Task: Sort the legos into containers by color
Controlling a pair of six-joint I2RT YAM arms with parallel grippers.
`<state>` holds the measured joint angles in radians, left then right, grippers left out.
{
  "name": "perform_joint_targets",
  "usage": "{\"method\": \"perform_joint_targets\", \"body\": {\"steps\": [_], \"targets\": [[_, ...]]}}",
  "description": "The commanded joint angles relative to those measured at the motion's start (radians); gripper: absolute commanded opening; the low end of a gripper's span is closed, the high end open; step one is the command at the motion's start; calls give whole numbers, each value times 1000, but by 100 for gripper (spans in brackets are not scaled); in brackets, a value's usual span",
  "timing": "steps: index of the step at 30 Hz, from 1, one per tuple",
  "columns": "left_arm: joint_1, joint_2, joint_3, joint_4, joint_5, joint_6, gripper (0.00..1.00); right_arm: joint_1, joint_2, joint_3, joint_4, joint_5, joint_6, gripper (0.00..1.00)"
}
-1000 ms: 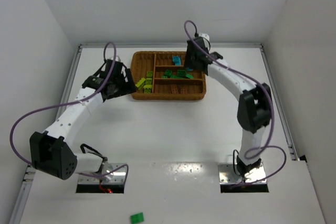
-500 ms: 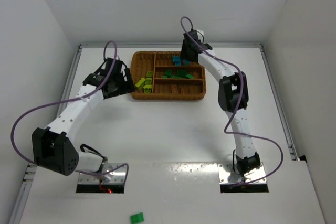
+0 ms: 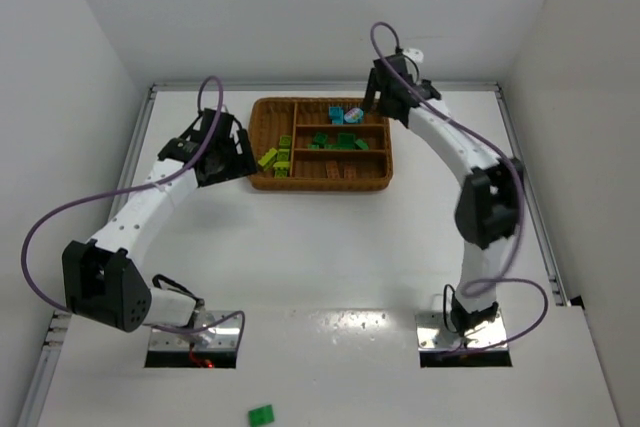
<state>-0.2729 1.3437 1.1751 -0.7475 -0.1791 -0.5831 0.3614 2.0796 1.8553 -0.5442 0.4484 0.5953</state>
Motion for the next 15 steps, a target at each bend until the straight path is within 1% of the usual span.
{"method": "perform_joint_targets", "body": {"steps": [1, 2, 3, 4, 6, 7, 9, 10, 12, 15], "targets": [[12, -5, 44, 25, 15, 12, 84, 11, -266, -243, -42, 217, 34, 99], [12, -5, 44, 25, 32, 12, 84, 11, -324, -310, -42, 239, 34, 99], [21, -5, 55, 25, 32, 12, 84, 11, -440, -371, -81, 260, 73, 99], [21, -5, 55, 37, 53, 22, 84, 11, -496, -480, -104, 286, 89, 99], [21, -5, 66, 46, 69, 22, 84, 11, -608, -589, -141, 286, 103, 99], [21, -5, 66, 46, 69, 22, 84, 11, -733, -696, -152, 286, 103, 99], [21, -5, 66, 56, 79, 32, 84, 11, -856, -784, -166, 228, 103, 99], [21, -5, 66, 66, 79, 32, 84, 1, -969, -853, -181, 187, 118, 99], [21, 8, 76, 66, 79, 42, 84, 1, -1068, -936, -194, 167, 135, 99], [21, 17, 77, 76, 79, 42, 84, 1, -1179, -990, -203, 124, 135, 99]]}}
